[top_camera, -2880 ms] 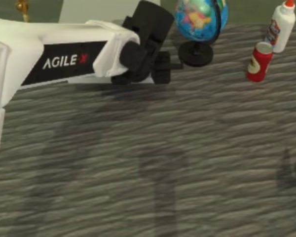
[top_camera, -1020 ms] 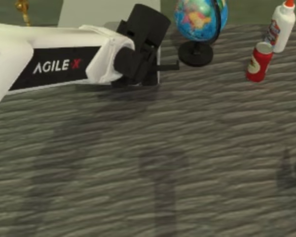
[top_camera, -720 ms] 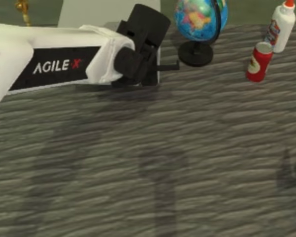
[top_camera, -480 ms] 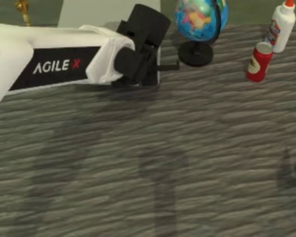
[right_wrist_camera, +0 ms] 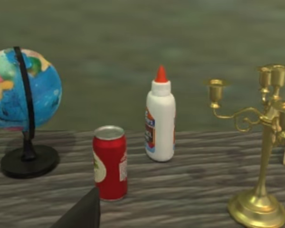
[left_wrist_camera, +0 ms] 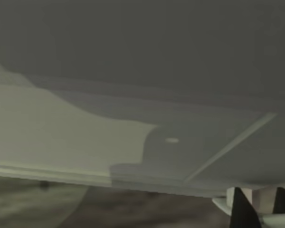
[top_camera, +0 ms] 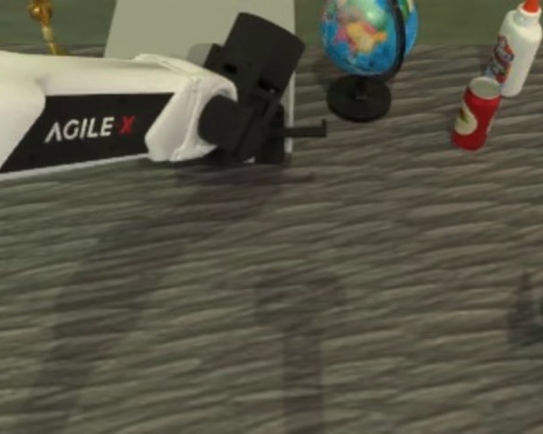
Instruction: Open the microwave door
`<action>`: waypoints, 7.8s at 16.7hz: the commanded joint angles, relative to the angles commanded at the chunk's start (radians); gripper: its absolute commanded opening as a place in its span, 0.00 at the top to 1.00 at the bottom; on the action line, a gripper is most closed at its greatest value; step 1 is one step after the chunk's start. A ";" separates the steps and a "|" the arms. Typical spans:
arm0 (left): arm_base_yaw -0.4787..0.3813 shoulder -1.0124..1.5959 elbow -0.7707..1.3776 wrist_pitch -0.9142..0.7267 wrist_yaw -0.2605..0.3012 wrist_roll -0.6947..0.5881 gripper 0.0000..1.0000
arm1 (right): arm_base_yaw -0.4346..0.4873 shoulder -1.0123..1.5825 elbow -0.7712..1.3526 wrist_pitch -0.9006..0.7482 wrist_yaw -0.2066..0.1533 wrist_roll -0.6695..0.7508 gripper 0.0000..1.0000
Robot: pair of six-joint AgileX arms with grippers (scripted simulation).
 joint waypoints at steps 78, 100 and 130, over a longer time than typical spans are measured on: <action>0.019 -0.084 -0.128 0.077 0.084 0.114 1.00 | 0.000 0.000 0.000 0.000 0.000 0.000 0.00; 0.033 -0.123 -0.187 0.109 0.130 0.172 1.00 | 0.000 0.000 0.000 0.000 0.000 0.000 0.00; 0.045 -0.157 -0.231 0.132 0.172 0.222 1.00 | 0.000 0.000 0.000 0.000 0.000 0.000 0.00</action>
